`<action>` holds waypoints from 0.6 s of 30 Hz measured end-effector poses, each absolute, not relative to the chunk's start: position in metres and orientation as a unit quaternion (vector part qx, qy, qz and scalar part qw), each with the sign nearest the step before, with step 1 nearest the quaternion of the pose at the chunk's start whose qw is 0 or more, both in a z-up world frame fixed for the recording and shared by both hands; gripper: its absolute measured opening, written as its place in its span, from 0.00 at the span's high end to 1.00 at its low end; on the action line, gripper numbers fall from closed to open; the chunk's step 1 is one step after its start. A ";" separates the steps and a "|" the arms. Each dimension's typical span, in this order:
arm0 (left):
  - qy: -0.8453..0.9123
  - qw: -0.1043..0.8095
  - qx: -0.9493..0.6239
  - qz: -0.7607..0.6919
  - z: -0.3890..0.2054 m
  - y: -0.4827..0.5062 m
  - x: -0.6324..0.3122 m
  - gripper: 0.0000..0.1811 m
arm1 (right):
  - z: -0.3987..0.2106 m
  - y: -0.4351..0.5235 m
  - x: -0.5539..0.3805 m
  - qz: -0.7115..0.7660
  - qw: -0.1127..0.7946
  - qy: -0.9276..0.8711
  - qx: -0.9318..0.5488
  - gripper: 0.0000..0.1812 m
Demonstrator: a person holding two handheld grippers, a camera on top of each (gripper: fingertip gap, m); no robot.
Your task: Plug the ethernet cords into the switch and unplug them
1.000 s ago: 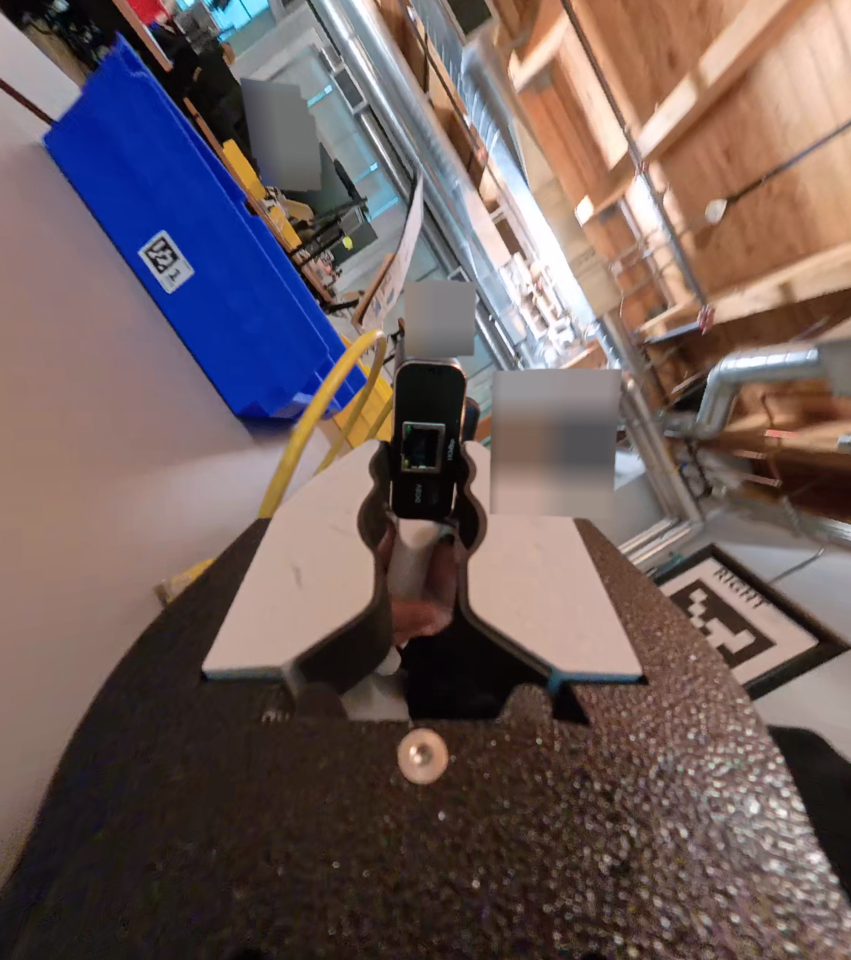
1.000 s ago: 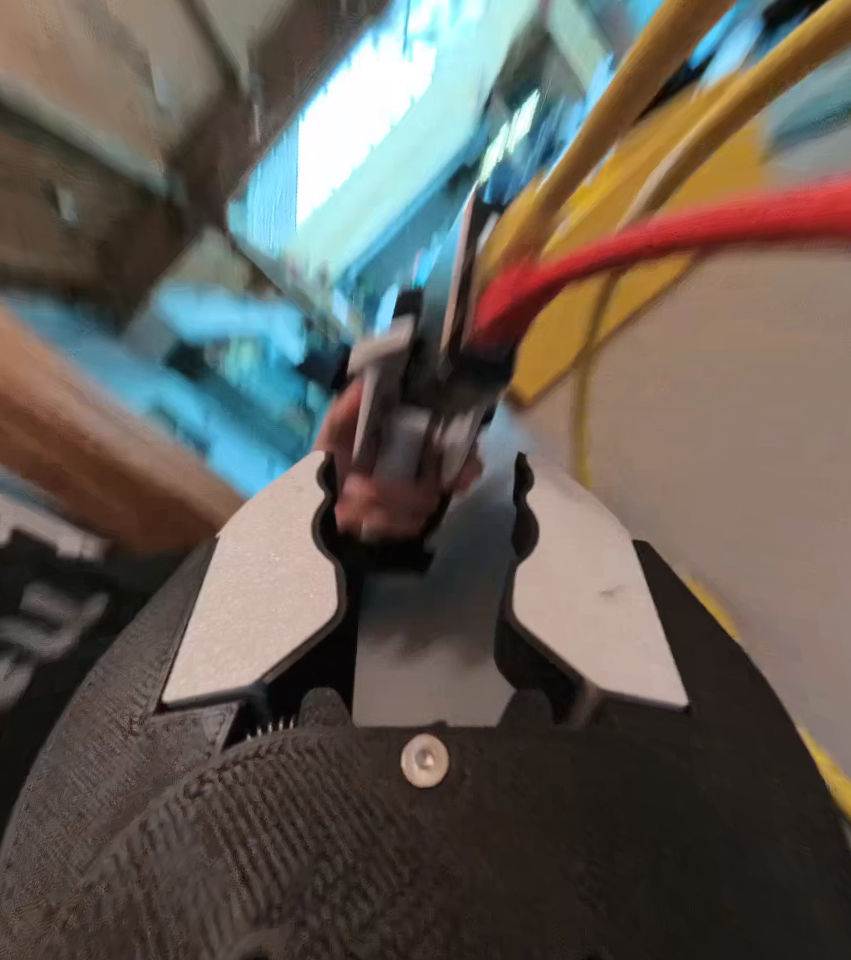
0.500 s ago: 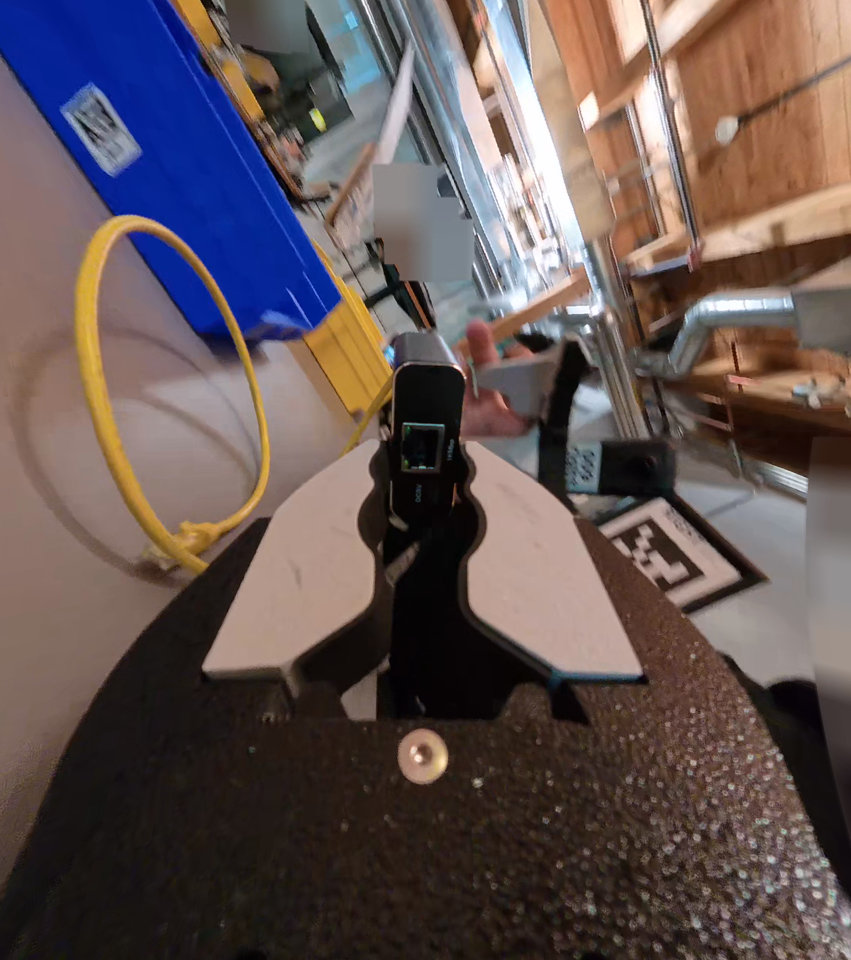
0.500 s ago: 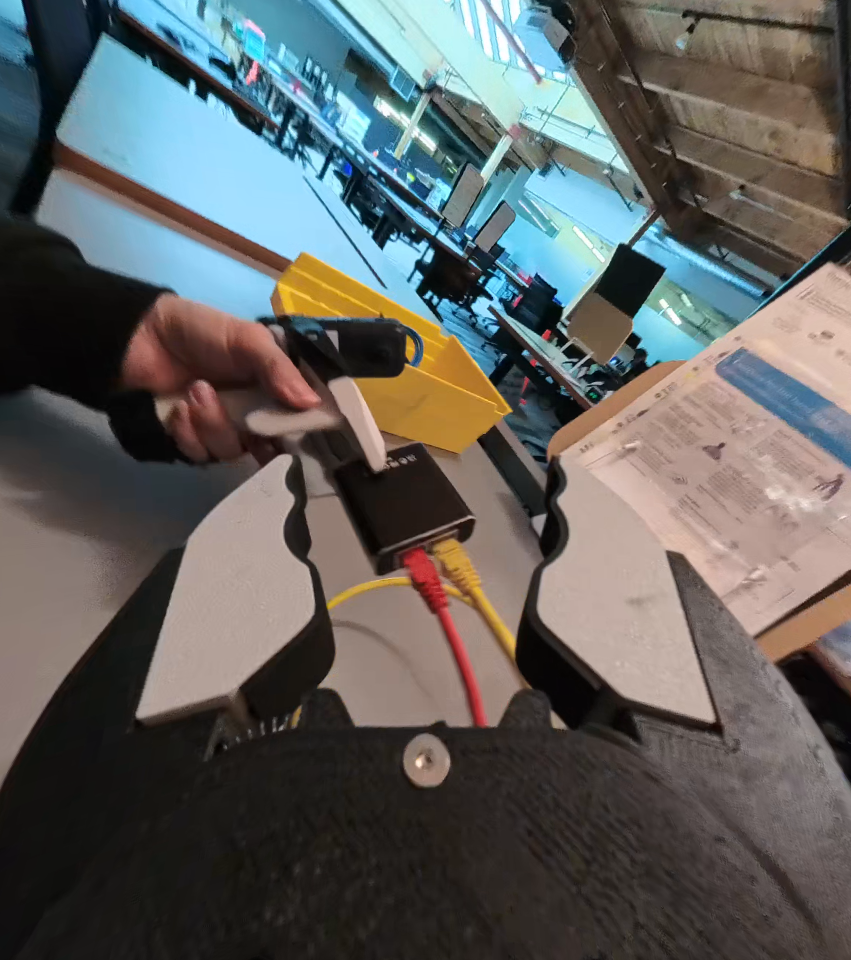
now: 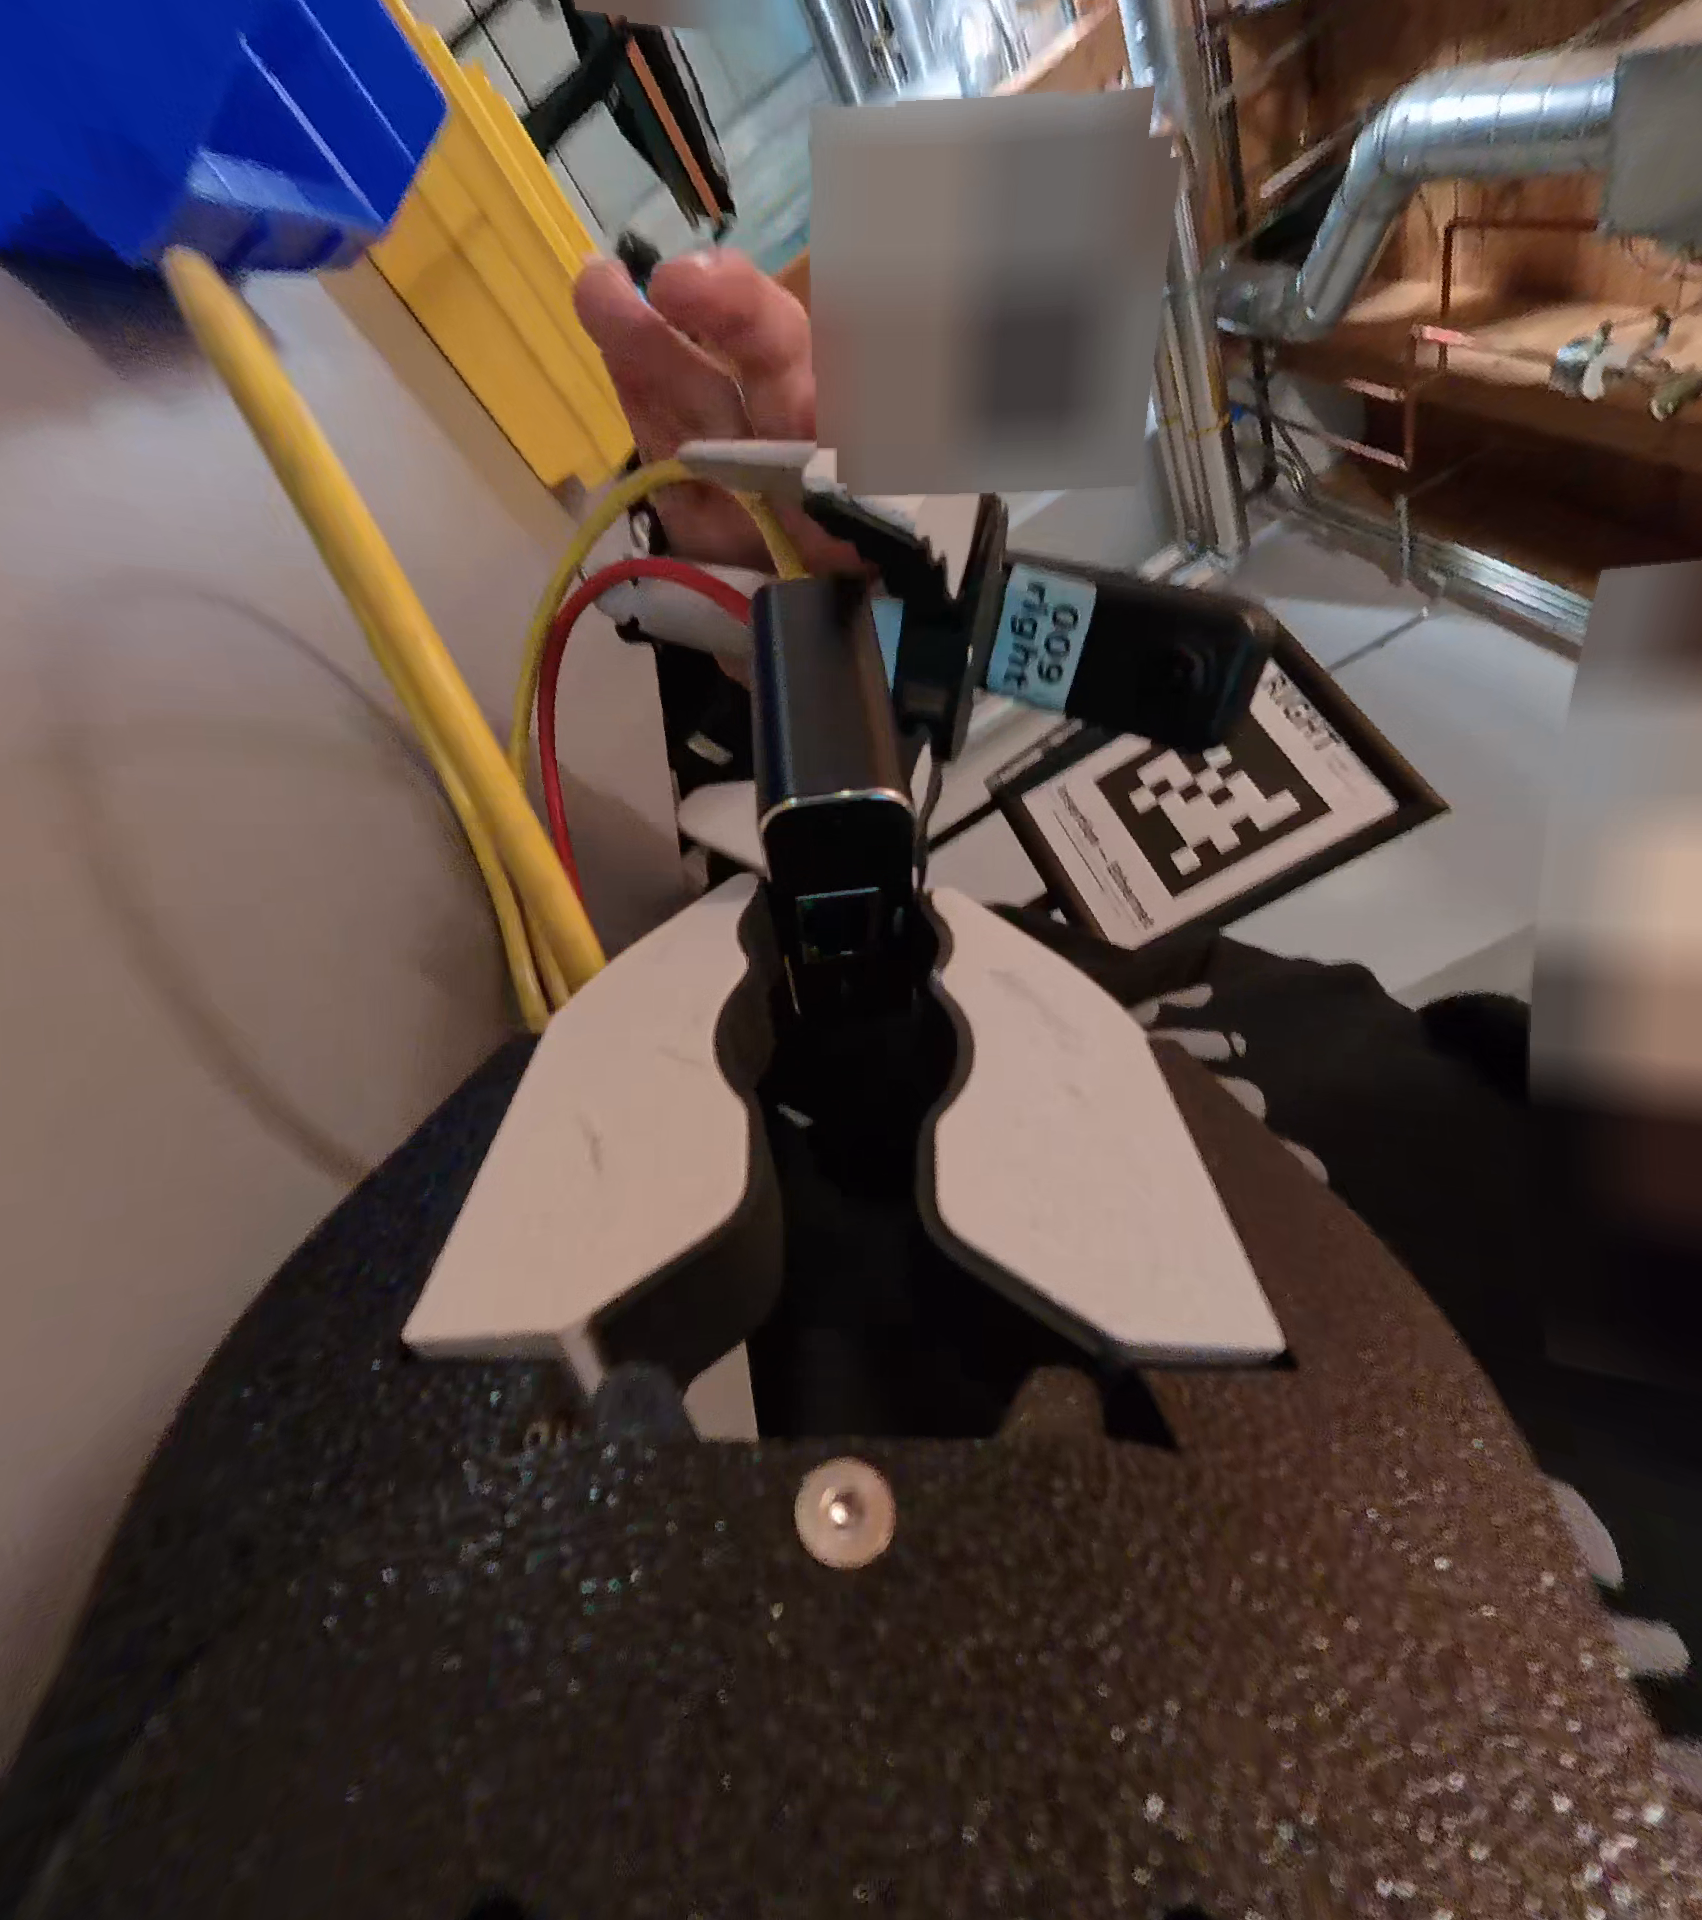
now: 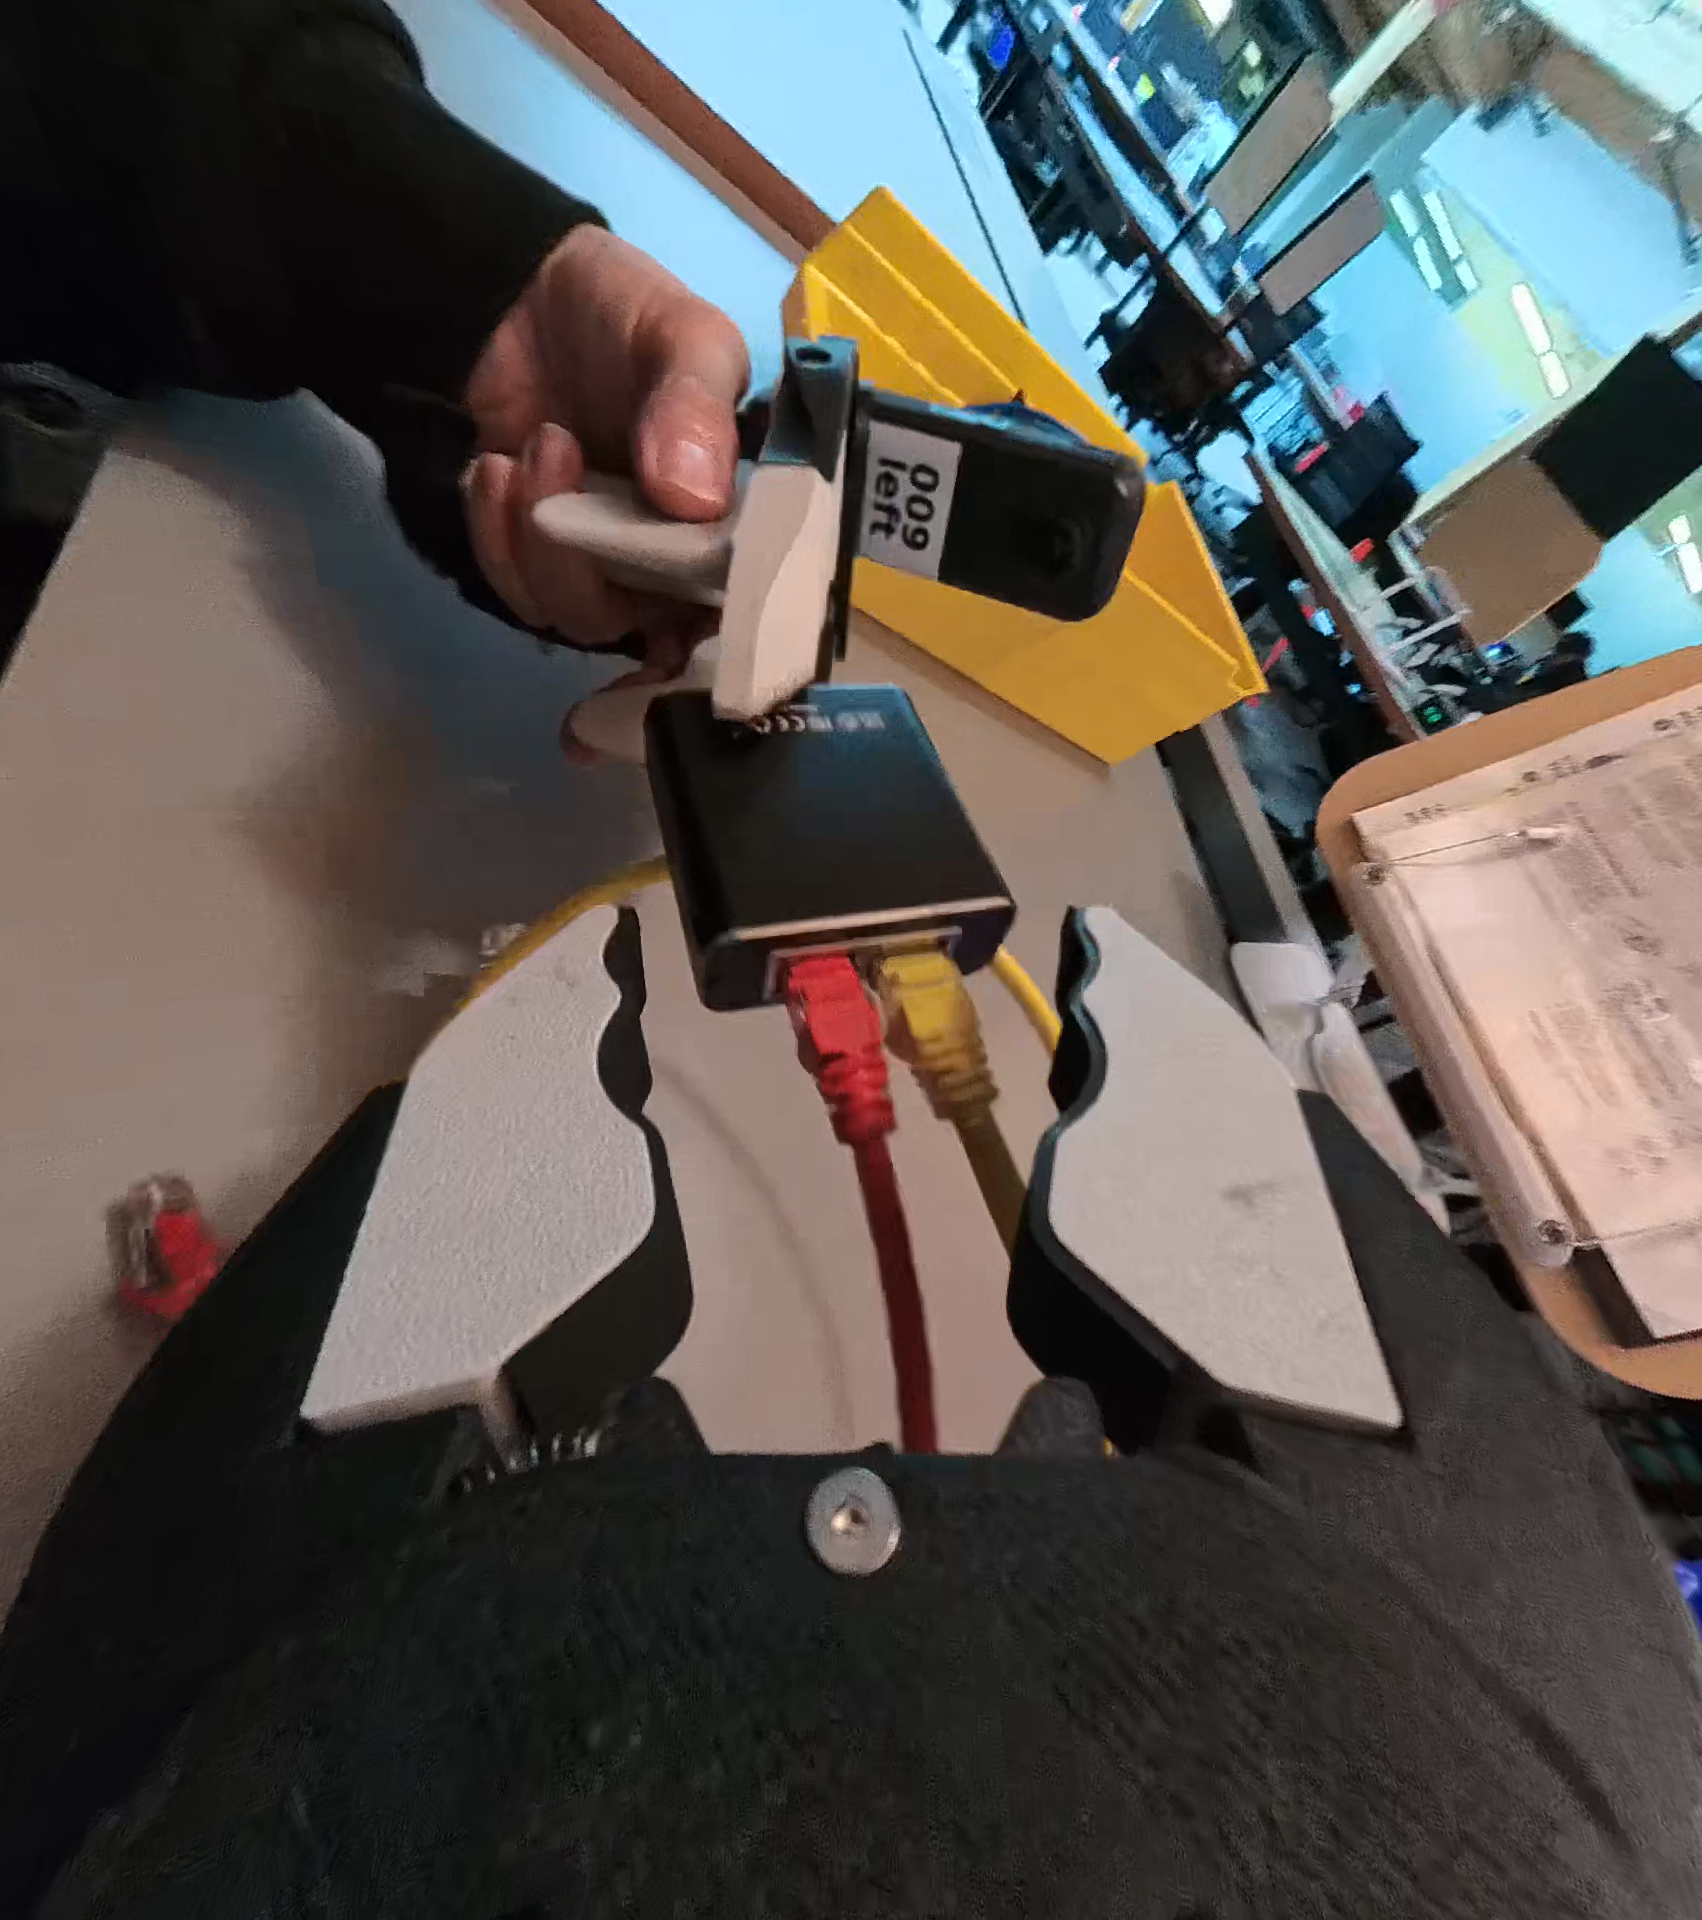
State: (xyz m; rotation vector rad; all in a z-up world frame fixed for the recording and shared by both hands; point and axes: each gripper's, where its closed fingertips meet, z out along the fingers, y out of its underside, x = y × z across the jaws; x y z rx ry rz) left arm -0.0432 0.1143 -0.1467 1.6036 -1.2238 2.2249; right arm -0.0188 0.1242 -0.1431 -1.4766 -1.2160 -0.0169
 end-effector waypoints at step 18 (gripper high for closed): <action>-0.464 0.115 0.484 0.733 -0.146 0.097 -0.062 0.87 | -0.143 0.111 -0.048 0.091 0.603 -0.532 -0.587 0.66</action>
